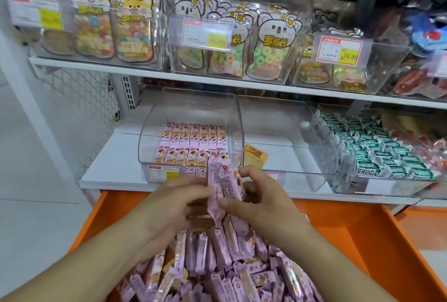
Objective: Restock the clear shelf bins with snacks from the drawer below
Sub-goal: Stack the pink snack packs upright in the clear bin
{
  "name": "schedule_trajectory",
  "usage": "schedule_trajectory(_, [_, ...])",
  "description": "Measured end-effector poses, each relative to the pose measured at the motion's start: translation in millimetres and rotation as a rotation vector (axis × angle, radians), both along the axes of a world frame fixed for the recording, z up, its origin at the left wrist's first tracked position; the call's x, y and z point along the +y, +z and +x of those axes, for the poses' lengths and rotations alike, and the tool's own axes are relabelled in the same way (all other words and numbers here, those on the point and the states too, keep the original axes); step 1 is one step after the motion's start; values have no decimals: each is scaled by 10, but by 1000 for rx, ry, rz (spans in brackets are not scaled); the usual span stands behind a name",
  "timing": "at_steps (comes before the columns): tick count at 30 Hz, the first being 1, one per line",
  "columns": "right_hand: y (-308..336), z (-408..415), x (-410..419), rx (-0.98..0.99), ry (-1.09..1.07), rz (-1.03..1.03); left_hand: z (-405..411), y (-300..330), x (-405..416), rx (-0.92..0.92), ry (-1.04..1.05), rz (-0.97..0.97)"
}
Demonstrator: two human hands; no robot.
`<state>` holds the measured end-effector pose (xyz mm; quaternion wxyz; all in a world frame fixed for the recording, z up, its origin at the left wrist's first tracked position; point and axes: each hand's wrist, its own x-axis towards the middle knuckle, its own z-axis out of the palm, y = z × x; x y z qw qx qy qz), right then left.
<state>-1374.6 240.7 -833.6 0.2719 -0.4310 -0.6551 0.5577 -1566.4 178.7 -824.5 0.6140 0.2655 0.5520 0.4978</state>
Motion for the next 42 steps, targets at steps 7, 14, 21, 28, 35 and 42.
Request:
schedule_trajectory(7, [107, 100, -4, 94, 25, -72, 21, -90, -31, -30, -51, 24])
schedule_trajectory(14, [-1, 162, 28, 46, -50, -24, 69, -36, -62, -99, -99, 43])
schedule_trajectory(21, [50, 103, -31, 69, -42, -59, 61, -41, -106, 181, -181, 55])
schedule_trajectory(28, [50, -8, 95, -28, -55, 51, -65, -29, 95, 324, -132, 73])
schedule_trajectory(35, [136, -210, 394, -145, -19, 218, -214, 107, 530, 361, -85, 79])
schedule_trajectory(42, [104, -213, 895, -254, -151, 357, -371, 152, 1516, 473, 40, 110])
